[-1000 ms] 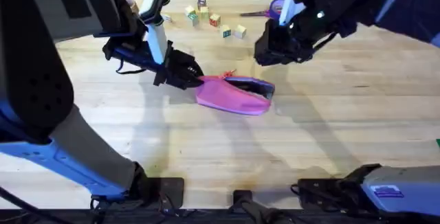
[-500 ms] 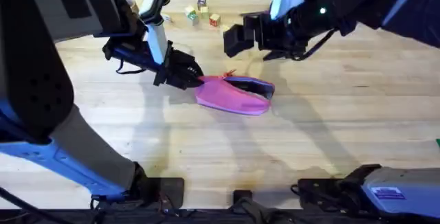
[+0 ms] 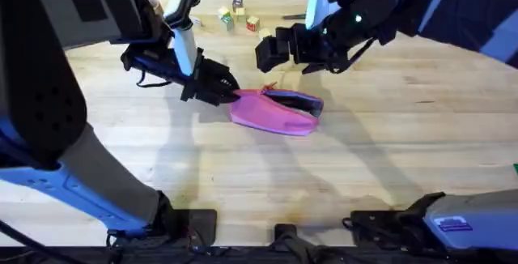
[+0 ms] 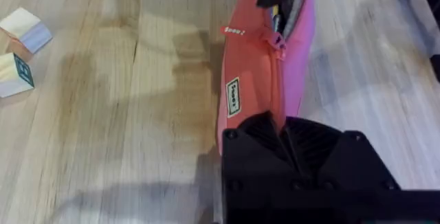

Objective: Unzip the bag, pick up the pens from the table one at a time and place them inside, then zip the bag closed.

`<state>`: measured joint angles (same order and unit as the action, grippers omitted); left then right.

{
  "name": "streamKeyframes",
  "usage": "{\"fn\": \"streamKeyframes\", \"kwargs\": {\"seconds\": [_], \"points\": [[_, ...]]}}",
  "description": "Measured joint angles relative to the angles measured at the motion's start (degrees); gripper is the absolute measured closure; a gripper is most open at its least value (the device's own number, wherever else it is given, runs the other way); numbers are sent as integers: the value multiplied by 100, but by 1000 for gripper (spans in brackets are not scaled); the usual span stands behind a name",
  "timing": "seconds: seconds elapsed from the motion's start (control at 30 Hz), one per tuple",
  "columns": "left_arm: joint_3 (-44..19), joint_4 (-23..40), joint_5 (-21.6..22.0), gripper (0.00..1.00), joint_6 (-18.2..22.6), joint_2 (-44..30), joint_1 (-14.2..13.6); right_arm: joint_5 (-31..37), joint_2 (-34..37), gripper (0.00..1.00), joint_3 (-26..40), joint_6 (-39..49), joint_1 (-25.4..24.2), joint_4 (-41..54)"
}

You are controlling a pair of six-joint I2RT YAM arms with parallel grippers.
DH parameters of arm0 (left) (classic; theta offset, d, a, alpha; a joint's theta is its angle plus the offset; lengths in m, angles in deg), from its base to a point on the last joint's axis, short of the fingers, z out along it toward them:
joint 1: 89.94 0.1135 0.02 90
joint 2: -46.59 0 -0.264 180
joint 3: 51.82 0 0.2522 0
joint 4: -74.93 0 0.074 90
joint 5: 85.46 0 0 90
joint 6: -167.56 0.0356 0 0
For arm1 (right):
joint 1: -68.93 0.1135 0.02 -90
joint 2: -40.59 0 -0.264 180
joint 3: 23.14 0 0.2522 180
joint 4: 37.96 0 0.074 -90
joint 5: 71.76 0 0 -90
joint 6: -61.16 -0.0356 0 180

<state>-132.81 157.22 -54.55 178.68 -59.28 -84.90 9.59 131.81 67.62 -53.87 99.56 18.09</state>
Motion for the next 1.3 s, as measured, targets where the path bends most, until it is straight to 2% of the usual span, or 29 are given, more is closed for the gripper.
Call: {"fn": "streamKeyframes", "kwargs": {"seconds": [0.73,0.97,1.1,1.2,1.3], "points": [[0,2,22,958,0,0,0,-11,675,4,0,107,469,-160],[0,8,44,958,-2,0,4,9,689,17,0,111,573,-178],[0,5,39,958,-1,0,4,-23,689,210,0,110,596,-209],[0,5,37,958,0,0,3,-66,689,425,1,110,618,-233],[0,5,38,958,-1,0,2,-83,689,581,2,109,636,-238]]}}
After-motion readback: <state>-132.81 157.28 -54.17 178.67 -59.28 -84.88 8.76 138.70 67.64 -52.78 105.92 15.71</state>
